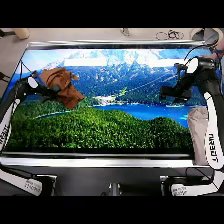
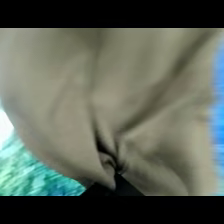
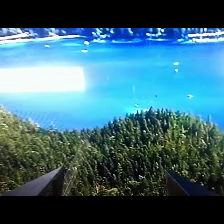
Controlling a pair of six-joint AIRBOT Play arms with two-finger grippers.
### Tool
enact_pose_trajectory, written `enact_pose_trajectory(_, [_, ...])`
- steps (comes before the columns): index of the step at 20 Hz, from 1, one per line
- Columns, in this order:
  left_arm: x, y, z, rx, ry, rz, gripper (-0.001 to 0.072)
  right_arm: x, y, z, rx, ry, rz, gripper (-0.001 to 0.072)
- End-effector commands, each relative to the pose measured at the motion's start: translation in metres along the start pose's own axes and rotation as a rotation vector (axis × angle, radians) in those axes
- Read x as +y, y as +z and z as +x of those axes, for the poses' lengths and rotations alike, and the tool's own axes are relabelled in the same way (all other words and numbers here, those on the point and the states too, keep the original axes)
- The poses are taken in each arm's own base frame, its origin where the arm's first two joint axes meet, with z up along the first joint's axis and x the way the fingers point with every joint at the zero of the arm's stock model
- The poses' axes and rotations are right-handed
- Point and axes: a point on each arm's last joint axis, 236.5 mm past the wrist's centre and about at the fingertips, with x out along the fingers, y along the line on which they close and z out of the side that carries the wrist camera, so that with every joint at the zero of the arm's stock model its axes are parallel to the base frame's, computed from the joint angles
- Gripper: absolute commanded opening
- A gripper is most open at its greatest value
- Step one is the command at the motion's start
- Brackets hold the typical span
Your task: Fold the shirts.
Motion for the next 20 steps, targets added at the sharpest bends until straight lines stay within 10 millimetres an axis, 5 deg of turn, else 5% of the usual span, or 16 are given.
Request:
enact_pose_trajectory(1, [-0.083, 0.044, -0.095, -0.270, -0.162, 0.319, 0.0026, 0.006, 0.011, -0.036, -0.129, 0.014, -0.022, 0.0673])
enact_pose_trajectory(2, [-0.117, 0.044, -0.147, -0.372, -0.222, 0.402, 0.0027, 0.007, 0.016, -0.057, -0.201, 0.014, -0.027, 0.0673])
enact_pose_trajectory(4, [-0.182, 0.002, -0.238, -0.477, -0.366, 0.520, 0.0026, 0.008, 0.020, -0.103, -0.348, 0.007, -0.038, 0.0673])
enact_pose_trajectory(6, [-0.232, -0.079, -0.271, -0.447, -0.504, 0.656, 0.0027, 0.008, 0.015, -0.154, -0.488, -0.002, -0.047, 0.0673])
enact_pose_trajectory(8, [-0.262, -0.178, -0.243, -0.291, -0.592, 0.751, 0.0026, 0.011, -0.001, -0.196, -0.586, 0.009, -0.034, 0.0673])
enact_pose_trajectory(11, [-0.264, -0.315, -0.148, -0.025, -0.590, 0.767, 0.0028, 0.012, -0.025, -0.234, -0.664, 0.015, -0.039, 0.0672])
enact_pose_trajectory(12, [-0.255, -0.344, -0.120, 0.061, -0.544, 0.750, 0.0155, 0.012, -0.032, -0.238, -0.661, 0.013, -0.040, 0.0672])
enact_pose_trajectory(13, [-0.246, -0.365, -0.102, 0.150, -0.497, 0.733, 0.0616, 0.010, -0.038, -0.235, -0.639, 0.007, -0.039, 0.0673])
enact_pose_trajectory(14, [-0.241, -0.371, -0.098, 0.215, -0.459, 0.731, 0.0711, 0.009, -0.044, -0.229, -0.600, 0.002, -0.038, 0.0673])
enact_pose_trajectory(15, [-0.239, -0.357, -0.103, 0.221, -0.427, 0.753, 0.0713, 0.008, -0.049, -0.221, -0.553, -0.003, -0.036, 0.0673])
enact_pose_trajectory(17, [-0.234, -0.294, -0.131, 0.119, -0.368, 0.821, 0.0713, 0.004, -0.061, -0.197, -0.426, -0.014, -0.030, 0.0674])
enact_pose_trajectory(19, [-0.190, -0.223, -0.159, 0.051, -0.226, 0.834, 0.0714, 0.004, -0.076, -0.161, -0.261, -0.011, -0.053, 0.0674])
enact_pose_trajectory(20, [-0.149, -0.203, -0.165, 0.090, -0.127, 0.800, 0.0714, 0.008, -0.086, -0.139, -0.178, 0.009, -0.068, 0.0674])
